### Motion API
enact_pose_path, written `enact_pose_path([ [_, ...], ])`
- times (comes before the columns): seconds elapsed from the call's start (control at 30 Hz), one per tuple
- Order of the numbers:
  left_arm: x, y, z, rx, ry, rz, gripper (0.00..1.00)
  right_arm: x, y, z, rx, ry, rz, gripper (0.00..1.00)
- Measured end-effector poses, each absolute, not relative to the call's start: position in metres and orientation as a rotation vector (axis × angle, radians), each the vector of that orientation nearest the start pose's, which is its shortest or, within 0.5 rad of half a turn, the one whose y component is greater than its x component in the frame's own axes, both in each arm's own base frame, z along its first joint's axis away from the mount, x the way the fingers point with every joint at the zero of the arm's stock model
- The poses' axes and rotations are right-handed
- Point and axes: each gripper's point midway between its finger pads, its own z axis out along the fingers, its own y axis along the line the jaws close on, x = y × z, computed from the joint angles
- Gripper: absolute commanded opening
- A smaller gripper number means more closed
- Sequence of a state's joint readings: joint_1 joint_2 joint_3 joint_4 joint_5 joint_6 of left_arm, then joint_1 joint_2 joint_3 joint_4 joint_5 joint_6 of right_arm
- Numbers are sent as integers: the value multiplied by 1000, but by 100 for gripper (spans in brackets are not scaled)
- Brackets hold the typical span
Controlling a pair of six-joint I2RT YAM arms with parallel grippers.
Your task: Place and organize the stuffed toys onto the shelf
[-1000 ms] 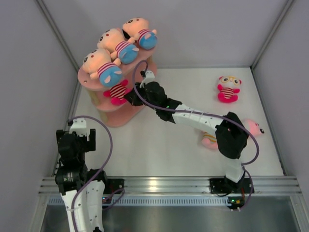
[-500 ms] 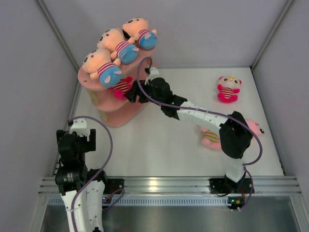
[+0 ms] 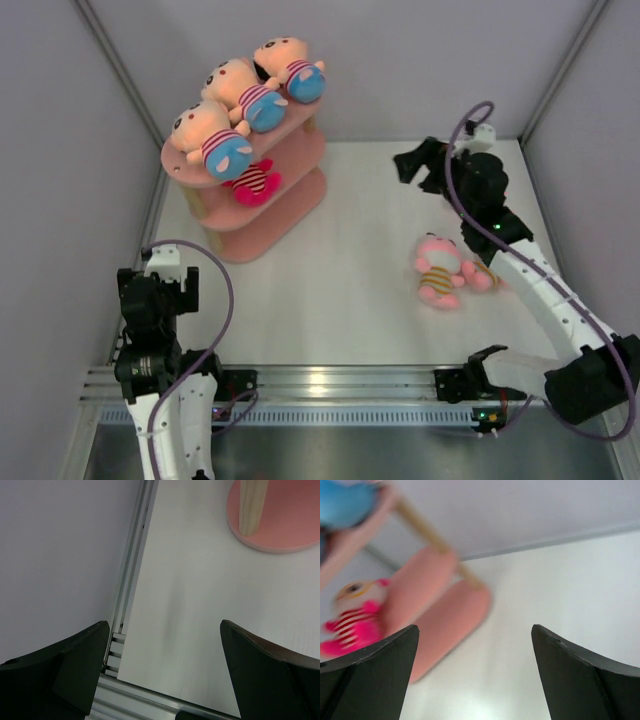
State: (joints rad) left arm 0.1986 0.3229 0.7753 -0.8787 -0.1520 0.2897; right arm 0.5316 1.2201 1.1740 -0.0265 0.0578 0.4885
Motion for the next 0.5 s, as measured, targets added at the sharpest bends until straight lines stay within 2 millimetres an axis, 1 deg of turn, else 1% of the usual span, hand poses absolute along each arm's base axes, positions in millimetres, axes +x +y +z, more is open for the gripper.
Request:
enact_pose_path([
  [0.03,160,71,221,-7,2021,463,99,371,184,344,102,1702,659,94],
  [0.07,160,71,221,-7,2020,464,99,382,143,328,204,1715,588,94],
  [0.1,161,71,221,-7,2019,464,99,388,108,310,300,1732,525,94],
  [0.13,161,71,221,-7,2019,464,99,394,68,288,411,1752,449,94],
  [0.17,161,71,221,-7,2020,464,98,396,33,266,516,1774,385,94],
  [0.2,161,72,221,-8,2020,465,98,396,5,248,605,1786,338,94],
  [0.27,160,72,221,-10,2020,467,98,394,-39,216,752,1808,262,94],
  [0.3,160,72,221,-12,2020,469,99,394,-56,203,812,1818,236,94],
  [0.33,160,73,221,-13,2021,469,99,395,-67,191,855,1832,216,93],
  [0.37,160,73,220,-14,2022,470,99,398,-74,179,880,1850,203,93],
  [0.4,160,73,220,-15,2024,471,99,403,-79,167,899,1876,196,92],
  [0.47,161,74,219,-21,2030,475,99,413,-81,141,923,1932,203,91],
  [0.5,161,75,219,-24,2034,476,99,417,-81,132,932,1949,215,90],
])
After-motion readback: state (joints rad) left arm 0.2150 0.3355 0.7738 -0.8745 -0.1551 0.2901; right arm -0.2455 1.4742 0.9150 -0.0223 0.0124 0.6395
